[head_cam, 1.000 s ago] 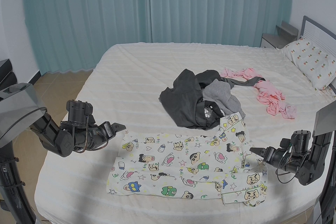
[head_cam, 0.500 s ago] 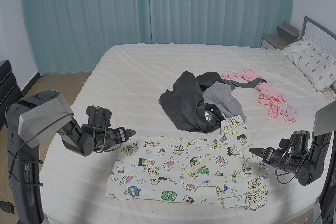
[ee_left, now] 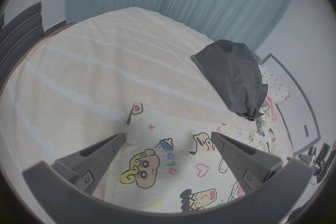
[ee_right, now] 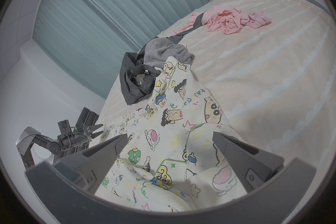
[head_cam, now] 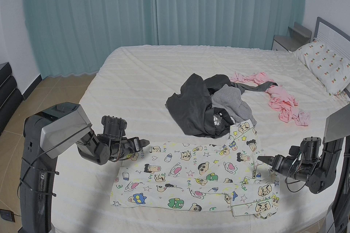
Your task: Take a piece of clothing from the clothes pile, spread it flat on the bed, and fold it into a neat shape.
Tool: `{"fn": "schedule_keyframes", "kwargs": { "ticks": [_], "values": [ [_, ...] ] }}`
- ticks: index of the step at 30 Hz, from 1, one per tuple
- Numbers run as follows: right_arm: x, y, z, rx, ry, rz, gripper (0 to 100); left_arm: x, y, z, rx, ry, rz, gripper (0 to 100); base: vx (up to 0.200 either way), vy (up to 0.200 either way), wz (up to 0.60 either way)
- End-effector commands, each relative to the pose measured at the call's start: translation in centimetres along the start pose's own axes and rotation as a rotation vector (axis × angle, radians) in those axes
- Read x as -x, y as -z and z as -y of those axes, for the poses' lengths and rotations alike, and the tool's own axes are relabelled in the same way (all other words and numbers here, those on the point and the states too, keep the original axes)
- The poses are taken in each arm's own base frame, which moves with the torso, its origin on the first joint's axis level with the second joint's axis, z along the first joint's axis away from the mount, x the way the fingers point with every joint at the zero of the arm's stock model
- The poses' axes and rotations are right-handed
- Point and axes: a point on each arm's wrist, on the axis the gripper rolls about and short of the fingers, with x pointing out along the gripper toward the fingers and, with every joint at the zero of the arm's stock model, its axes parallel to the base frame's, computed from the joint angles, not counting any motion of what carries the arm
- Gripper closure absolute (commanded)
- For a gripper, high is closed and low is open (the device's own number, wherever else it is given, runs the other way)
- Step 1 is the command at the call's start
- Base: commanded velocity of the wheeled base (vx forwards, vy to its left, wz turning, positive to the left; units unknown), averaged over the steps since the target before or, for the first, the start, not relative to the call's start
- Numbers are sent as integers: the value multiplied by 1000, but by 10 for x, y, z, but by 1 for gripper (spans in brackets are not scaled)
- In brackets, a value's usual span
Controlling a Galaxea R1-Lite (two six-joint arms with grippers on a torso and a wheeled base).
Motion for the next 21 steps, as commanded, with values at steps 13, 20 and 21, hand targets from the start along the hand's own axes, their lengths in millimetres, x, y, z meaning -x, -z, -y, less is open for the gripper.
{"fn": "schedule_keyframes", "kwargs": {
  "ticks": [13,20,21],
  "values": [
    [-4,1,2,3,-8,13,0,-8,6,-4,-3,-11,-19,100,0,0,0],
    [-4,0,2,4,-11,18,0,-8,4,-5,1,-14,-9,100,0,0,0],
    [-4,0,2,4,-11,19,0,-8,4,-5,3,-17,-8,100,0,0,0]
  ]
}}
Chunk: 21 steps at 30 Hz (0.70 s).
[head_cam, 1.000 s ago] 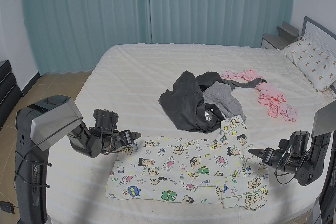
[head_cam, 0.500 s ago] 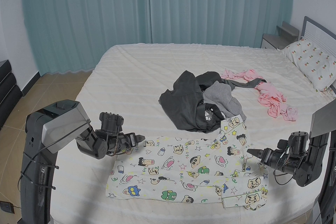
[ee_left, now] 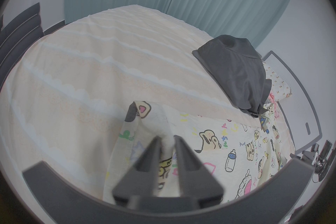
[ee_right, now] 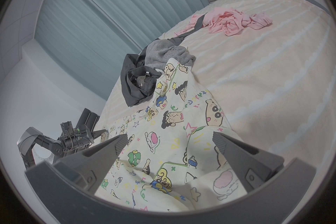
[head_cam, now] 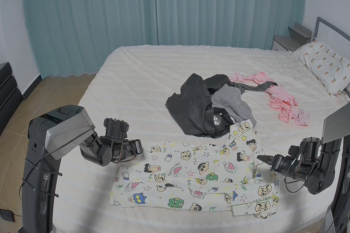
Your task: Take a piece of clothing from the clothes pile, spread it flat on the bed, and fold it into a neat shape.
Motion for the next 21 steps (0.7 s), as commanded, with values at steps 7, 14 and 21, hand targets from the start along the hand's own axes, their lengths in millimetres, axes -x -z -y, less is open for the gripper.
{"fn": "schedule_keyframes", "kwargs": {
  "ticks": [7,14,21],
  "values": [
    [-17,-16,-2,21,-32,62,0,8,-12,2,4,-26,56,100,0,0,0],
    [-53,-41,-4,18,-29,53,0,13,-29,11,2,-38,140,100,0,0,0],
    [-83,-64,-11,13,-19,19,0,11,-47,20,2,-49,221,100,0,0,0]
  ]
}}
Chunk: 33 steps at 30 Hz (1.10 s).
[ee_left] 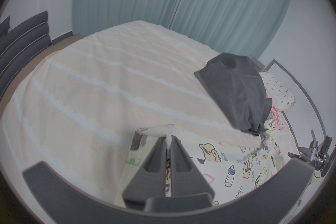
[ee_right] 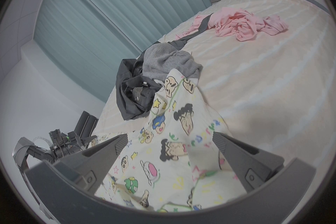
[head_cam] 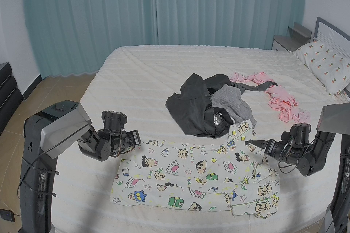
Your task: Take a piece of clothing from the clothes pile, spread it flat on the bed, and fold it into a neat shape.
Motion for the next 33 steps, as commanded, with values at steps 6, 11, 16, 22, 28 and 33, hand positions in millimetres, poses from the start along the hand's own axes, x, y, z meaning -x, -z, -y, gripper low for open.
{"fn": "schedule_keyframes", "kwargs": {
  "ticks": [6,11,16,22,28,33],
  "values": [
    [-47,-29,-7,2,-1,-20,0,0,-28,14,3,-7,119,100,0,0,0],
    [-63,-31,-1,-9,23,-46,0,-2,-35,16,7,-32,159,100,0,0,0],
    [-82,-31,9,-5,86,-47,0,-2,-37,17,9,-34,163,100,0,0,0],
    [-85,-33,16,41,114,-80,0,-2,-39,17,10,-42,158,100,0,0,0],
    [-98,-30,26,112,118,-104,0,-2,-39,17,8,-48,142,100,0,0,0],
    [-108,-35,25,147,69,-132,0,-3,-38,17,8,-51,137,100,0,0,0]
  ]
}}
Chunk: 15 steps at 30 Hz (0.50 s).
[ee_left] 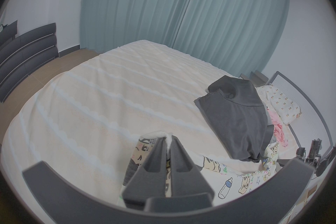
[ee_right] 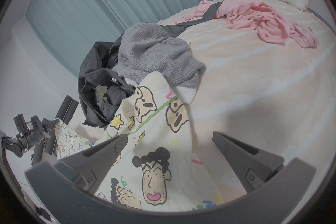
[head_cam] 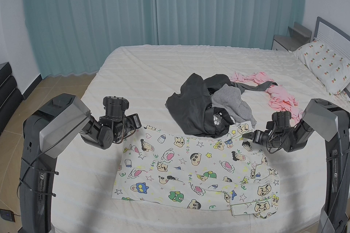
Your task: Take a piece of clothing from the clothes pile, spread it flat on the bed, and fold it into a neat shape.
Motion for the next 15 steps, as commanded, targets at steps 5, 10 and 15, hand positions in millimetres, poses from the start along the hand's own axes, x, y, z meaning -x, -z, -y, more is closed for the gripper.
{"fn": "schedule_keyframes", "kwargs": {
  "ticks": [5,10,15],
  "values": [
    [-22,-12,-5,17,-45,-32,0,2,0,0,-2,-10,-20,100,0,0,0],
    [-31,-15,-7,9,-36,-80,100,2,1,0,-5,-13,-26,100,0,0,0],
    [-36,-16,-7,-3,-32,-101,100,2,1,0,-6,-12,-28,100,0,0,0]
  ]
}}
